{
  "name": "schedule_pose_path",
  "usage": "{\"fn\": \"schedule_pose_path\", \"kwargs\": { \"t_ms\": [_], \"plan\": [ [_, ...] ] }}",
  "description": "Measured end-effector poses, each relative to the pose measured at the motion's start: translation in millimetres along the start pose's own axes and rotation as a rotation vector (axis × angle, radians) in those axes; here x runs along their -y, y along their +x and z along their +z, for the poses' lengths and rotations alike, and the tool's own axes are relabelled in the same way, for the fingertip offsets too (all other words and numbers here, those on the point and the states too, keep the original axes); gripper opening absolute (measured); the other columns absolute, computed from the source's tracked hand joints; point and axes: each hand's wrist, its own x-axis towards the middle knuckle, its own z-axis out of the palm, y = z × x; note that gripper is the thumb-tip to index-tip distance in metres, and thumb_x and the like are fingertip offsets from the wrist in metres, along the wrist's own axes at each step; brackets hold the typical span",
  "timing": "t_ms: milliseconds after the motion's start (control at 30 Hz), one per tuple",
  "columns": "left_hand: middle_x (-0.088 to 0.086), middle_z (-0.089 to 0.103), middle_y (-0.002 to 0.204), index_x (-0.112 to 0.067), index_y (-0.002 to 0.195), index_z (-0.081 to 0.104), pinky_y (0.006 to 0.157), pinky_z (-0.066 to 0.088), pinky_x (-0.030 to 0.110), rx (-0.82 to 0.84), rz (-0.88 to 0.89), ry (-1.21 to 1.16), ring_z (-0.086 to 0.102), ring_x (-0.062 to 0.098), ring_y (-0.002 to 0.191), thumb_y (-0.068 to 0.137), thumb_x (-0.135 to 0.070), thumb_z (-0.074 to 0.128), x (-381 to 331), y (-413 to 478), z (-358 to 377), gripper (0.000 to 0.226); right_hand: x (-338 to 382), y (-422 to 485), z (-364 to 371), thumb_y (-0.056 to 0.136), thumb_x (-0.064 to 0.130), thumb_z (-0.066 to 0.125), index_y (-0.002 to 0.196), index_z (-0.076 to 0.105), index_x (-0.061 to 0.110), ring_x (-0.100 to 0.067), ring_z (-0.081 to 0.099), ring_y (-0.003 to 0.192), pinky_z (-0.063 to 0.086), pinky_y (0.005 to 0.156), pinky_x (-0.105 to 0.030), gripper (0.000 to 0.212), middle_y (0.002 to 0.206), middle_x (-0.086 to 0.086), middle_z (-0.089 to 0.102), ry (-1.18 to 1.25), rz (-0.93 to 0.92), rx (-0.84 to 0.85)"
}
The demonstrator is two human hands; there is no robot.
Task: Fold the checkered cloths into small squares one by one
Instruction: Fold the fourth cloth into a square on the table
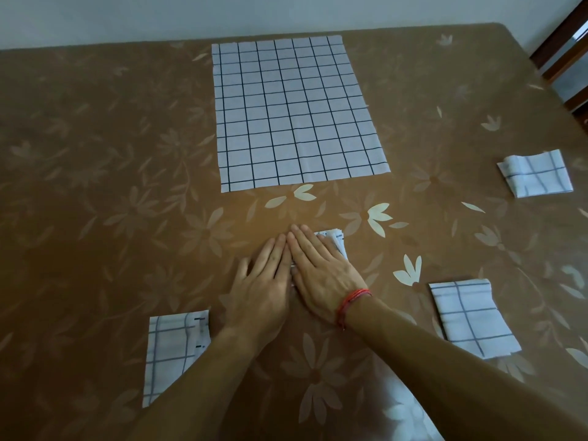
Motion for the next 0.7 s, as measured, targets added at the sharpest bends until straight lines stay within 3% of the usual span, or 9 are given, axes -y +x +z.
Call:
{"fn": "schedule_pose_path", "kwargs": {
  "t_ms": [267, 467, 700],
  "plan": [
    [0.011, 0.03, 0.158, -0.005, 0.149, 0.036, 0.101, 0.043, 0.052, 0.03, -0.017, 0.014, 0.03, 0.024, 0.145, 0.097, -0.023, 0.022, -1.8, -1.4, -3.7, 0.056, -41.7, -19.9, -14.4, 0.098, 0.056, 0.008, 0.154, 0.003, 0.007, -0.019, -0.005, 0.149, 0.005, 0.121, -0.041, 0.074, 0.162, -0.008, 0.0, -0.112, 0.068, 0.104],
    [0.009, 0.03, 0.158, -0.008, 0.149, 0.036, 0.102, 0.042, 0.051, 0.046, -0.023, 0.007, 0.03, 0.023, 0.146, 0.098, -0.024, 0.024, -1.1, -1.5, -6.2, 0.055, -40.4, -18.9, -15.8, 0.097, 0.057, 0.006, 0.153, 0.002, 0.007, -0.02, -0.005, 0.149, 0.01, 0.121, -0.044, 0.075, 0.161, -0.008, -0.001, -0.107, 0.078, 0.137],
    [0.007, 0.031, 0.158, -0.01, 0.149, 0.036, 0.103, 0.04, 0.054, 0.076, -0.052, -0.028, 0.029, 0.022, 0.146, 0.097, -0.024, 0.027, -2.0, -1.1, -9.0, 0.055, -59.5, -29.6, -27.1, 0.095, 0.053, 0.0, 0.152, -0.009, 0.011, -0.018, -0.013, 0.147, -0.001, 0.121, -0.043, 0.071, 0.16, -0.004, -0.013, -0.102, 0.075, 0.19]
  ]
}}
